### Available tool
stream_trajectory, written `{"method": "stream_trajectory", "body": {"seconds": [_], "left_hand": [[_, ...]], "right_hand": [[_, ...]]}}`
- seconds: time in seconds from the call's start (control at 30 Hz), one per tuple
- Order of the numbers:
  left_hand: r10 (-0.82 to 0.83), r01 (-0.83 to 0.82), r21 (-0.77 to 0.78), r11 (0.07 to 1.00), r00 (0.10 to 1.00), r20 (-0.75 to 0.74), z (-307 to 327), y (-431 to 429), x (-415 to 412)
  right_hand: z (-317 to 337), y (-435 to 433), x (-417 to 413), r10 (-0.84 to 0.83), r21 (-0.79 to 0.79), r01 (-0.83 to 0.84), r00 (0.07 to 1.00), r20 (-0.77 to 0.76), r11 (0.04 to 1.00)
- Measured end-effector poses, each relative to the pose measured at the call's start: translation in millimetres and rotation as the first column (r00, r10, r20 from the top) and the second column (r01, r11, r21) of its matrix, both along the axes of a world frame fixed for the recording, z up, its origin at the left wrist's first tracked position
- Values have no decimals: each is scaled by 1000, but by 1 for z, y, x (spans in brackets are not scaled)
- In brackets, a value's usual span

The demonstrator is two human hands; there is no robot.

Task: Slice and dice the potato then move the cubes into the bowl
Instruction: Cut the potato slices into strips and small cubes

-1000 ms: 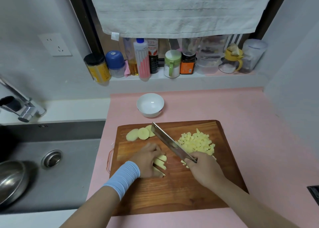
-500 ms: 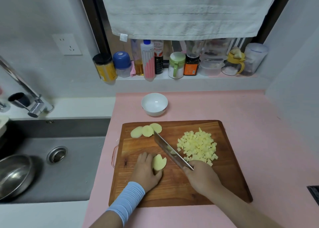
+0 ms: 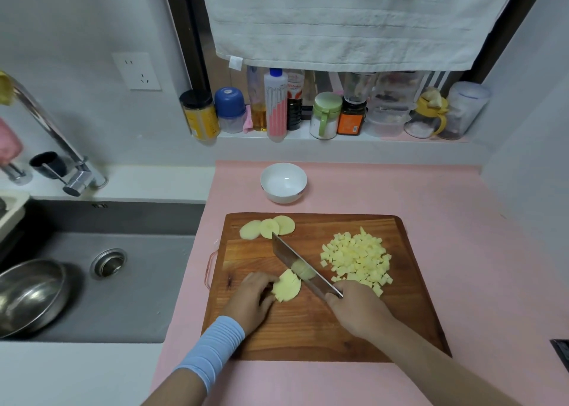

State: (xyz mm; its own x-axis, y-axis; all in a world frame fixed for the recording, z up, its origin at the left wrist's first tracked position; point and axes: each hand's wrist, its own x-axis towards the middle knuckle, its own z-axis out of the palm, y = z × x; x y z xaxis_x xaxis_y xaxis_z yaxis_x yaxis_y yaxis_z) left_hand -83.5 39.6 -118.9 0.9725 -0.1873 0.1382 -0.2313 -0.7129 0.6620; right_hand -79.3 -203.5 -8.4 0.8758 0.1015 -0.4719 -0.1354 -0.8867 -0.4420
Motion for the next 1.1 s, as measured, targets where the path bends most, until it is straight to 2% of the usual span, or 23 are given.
{"method": "stream_trajectory", "body": {"seconds": [0.2,0.3,0.4,0.63,0.77,0.97,1.1], "left_hand": [[-1,-1,30,1000,997,71,3,-7,-5],[-75,51,145,988,982,171,9,-23,-6],[-115,70,219,973,973,201,5,-35,-4],[-53,13,183,983,975,216,-4,-41,-1],[-50,15,167,986,976,211,-4,-41,0],[-45,11,146,989,972,232,-6,-39,0],[-54,22,128,992,966,253,-7,-39,2]], "right_hand": [[-2,2,-2,5,-12,-5,1000,23,1000],[-3,3,-3,18,-25,-16,999,45,1000],[-3,5,-6,32,-43,-29,997,76,999],[2,10,-22,138,-152,-104,963,232,983],[1,14,-33,163,-184,-116,950,266,976],[-7,10,-36,152,-192,-105,957,249,976],[-14,12,-26,124,-136,-104,981,149,985]]}}
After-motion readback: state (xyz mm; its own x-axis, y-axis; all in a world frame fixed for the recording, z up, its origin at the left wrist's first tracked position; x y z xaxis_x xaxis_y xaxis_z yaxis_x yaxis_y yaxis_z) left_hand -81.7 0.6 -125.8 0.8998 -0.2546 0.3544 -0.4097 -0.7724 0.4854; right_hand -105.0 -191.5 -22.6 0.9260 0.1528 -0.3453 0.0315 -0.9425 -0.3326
